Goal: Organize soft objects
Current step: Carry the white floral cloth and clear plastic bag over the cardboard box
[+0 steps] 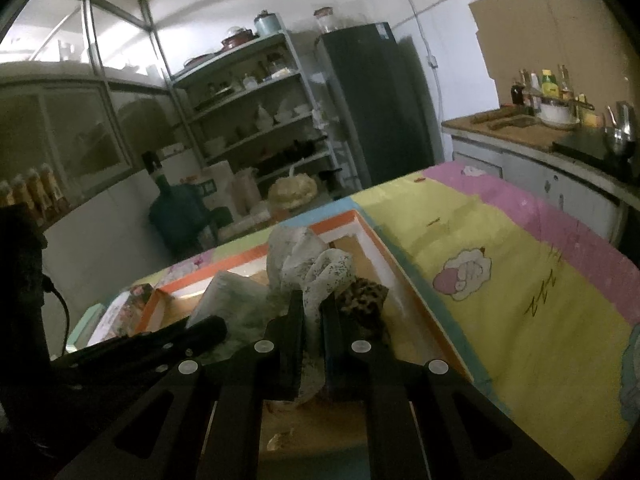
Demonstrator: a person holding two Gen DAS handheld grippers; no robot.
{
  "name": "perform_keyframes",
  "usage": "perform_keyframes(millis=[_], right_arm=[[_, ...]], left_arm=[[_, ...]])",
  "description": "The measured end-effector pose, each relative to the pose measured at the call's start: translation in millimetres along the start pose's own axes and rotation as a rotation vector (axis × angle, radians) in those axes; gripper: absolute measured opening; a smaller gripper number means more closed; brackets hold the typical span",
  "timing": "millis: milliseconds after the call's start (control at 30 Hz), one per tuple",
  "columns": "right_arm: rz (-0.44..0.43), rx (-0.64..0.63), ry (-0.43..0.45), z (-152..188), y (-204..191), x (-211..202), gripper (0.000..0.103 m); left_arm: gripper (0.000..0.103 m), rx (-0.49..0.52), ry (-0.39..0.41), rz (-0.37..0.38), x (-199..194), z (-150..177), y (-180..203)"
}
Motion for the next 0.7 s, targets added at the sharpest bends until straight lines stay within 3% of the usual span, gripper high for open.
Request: perform_keyframes(millis=[633,700], right_arm=[[0.039,0.033,-0.082,3,10,15,0.011],[0.042,0.036,-0.084,3,11,16,0.016]], left_arm=[[0.018,-0.005,-0.033,0.015,14,5,1],[0.019,-0.010,-0.027,0.019,15,5,2]])
Point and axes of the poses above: each gripper's, at about its wrist camera, not at the fingertips, and x roughly the way its jaws point, y to its right, z to its underside, the point moved 7 cm from there along x, roughly the way its jaws point, and after that the axes turned 15 degrees about -z, right-handed, at the moved point
